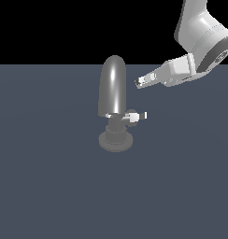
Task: Turn on the faucet by rotating a designated handle.
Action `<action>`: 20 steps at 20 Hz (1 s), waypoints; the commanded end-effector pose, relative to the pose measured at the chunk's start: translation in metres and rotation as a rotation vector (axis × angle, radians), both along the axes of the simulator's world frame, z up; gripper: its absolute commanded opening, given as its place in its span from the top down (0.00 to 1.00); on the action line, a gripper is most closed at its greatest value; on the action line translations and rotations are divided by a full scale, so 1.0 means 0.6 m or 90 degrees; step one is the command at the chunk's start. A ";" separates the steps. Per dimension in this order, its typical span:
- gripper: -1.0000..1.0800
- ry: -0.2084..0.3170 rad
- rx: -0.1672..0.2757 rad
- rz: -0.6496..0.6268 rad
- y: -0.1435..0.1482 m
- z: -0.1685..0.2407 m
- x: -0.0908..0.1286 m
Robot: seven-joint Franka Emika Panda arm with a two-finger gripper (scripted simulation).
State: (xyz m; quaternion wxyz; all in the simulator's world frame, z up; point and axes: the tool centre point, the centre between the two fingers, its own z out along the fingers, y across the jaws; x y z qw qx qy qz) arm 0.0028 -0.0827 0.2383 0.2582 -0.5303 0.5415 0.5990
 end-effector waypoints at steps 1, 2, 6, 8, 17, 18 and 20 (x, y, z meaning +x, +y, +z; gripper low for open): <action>1.00 0.038 0.016 -0.035 -0.006 -0.028 -0.006; 1.00 0.052 0.022 -0.049 -0.008 -0.038 -0.009; 1.00 0.098 0.040 -0.091 -0.013 -0.071 -0.020; 1.00 0.114 0.047 -0.107 -0.014 -0.083 -0.025; 1.00 0.142 0.059 -0.133 -0.014 -0.103 -0.035; 1.00 0.142 0.059 -0.133 -0.014 -0.103 -0.035; 1.00 0.142 0.059 -0.133 -0.014 -0.103 -0.035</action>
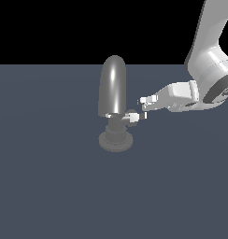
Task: Turn on the faucet by rotating a designated handle.
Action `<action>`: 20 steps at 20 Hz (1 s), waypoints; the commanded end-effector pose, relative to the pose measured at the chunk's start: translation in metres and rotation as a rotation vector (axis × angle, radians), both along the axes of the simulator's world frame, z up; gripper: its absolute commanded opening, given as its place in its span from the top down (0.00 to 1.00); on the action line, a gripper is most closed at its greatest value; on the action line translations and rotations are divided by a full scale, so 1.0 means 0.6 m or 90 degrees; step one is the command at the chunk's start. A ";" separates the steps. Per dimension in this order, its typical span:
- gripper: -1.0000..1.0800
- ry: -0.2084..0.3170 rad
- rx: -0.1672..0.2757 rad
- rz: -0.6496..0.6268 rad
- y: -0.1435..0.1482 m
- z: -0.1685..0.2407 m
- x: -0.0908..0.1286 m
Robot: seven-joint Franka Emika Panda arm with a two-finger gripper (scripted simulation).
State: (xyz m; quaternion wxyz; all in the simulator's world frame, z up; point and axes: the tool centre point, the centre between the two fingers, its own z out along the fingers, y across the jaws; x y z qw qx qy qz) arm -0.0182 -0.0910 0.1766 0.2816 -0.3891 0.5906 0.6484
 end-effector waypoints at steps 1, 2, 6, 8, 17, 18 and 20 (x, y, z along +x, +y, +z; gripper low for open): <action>1.00 0.000 0.000 0.000 0.000 0.000 0.000; 1.00 0.000 0.000 0.000 -0.001 -0.005 -0.006; 1.00 0.000 0.000 0.000 -0.005 -0.024 -0.028; 1.00 0.000 0.000 0.000 -0.007 -0.035 -0.040; 1.00 -0.017 -0.001 0.001 -0.010 -0.056 -0.055; 1.00 -0.015 -0.001 0.001 -0.010 -0.067 -0.058; 1.00 -0.011 -0.001 0.001 -0.011 -0.089 -0.063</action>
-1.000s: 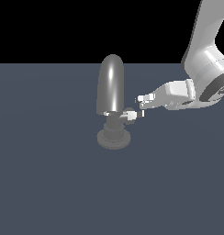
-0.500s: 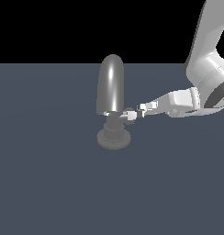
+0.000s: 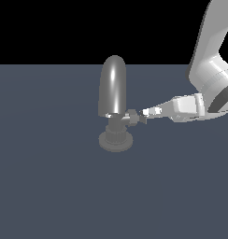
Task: Turn on the faucet by rotating a designated handle.
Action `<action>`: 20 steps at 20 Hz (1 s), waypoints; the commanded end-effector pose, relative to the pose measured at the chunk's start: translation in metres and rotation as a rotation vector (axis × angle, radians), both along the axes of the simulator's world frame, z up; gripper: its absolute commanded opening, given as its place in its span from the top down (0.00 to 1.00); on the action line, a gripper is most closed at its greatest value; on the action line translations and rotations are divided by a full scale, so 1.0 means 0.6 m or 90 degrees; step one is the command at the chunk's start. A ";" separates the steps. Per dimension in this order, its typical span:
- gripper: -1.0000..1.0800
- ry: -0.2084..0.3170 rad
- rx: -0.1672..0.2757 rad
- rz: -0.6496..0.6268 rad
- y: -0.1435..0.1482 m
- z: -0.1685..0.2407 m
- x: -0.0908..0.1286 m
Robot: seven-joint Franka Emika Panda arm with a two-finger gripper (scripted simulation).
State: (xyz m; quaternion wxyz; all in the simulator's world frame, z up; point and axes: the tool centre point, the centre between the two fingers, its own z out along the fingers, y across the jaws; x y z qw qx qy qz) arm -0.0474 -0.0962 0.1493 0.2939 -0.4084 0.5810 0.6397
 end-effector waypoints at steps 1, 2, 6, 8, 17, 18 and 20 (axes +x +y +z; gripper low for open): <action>1.00 0.023 -0.001 -0.006 -0.003 -0.054 -0.017; 1.00 0.025 -0.001 -0.006 -0.003 -0.065 -0.019; 1.00 0.031 0.000 -0.006 -0.005 -0.106 -0.029; 1.00 0.033 0.000 -0.007 -0.005 -0.116 -0.032; 1.00 0.005 0.002 0.000 0.002 -0.102 0.014; 1.00 0.007 0.002 -0.001 0.003 -0.108 0.016; 1.00 0.011 0.001 -0.002 0.003 -0.121 0.019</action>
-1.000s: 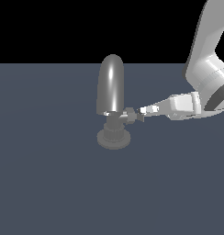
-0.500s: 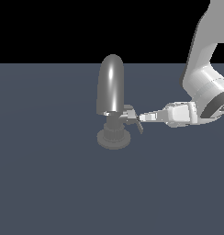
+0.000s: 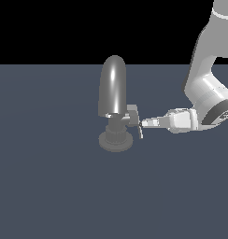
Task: Turn on the faucet by rotating a designated handle.
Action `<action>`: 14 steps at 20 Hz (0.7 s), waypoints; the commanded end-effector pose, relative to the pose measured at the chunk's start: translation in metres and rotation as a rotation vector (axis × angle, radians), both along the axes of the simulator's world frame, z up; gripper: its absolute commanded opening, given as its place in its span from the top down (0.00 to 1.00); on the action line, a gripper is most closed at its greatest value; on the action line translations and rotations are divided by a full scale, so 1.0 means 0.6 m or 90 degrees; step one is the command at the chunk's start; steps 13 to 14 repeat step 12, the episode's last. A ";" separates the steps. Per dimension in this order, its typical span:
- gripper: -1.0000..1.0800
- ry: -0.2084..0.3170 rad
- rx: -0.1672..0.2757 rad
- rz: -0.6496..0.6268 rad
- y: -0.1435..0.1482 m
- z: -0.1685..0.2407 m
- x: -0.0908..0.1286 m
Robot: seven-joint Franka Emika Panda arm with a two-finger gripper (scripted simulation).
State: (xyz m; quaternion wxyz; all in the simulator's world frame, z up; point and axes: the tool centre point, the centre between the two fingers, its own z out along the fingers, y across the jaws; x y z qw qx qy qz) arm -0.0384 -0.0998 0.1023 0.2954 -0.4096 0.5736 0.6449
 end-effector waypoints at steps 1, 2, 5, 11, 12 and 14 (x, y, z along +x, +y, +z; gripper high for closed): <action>1.00 0.015 -0.009 -0.007 0.010 -0.049 0.005; 1.00 0.017 -0.009 -0.008 0.010 -0.055 0.007; 1.00 0.023 -0.010 -0.009 0.011 -0.074 0.011; 1.00 0.034 -0.010 -0.011 0.012 -0.109 0.018; 1.00 0.034 -0.010 -0.011 0.012 -0.109 0.018; 1.00 0.034 -0.010 -0.011 0.012 -0.109 0.018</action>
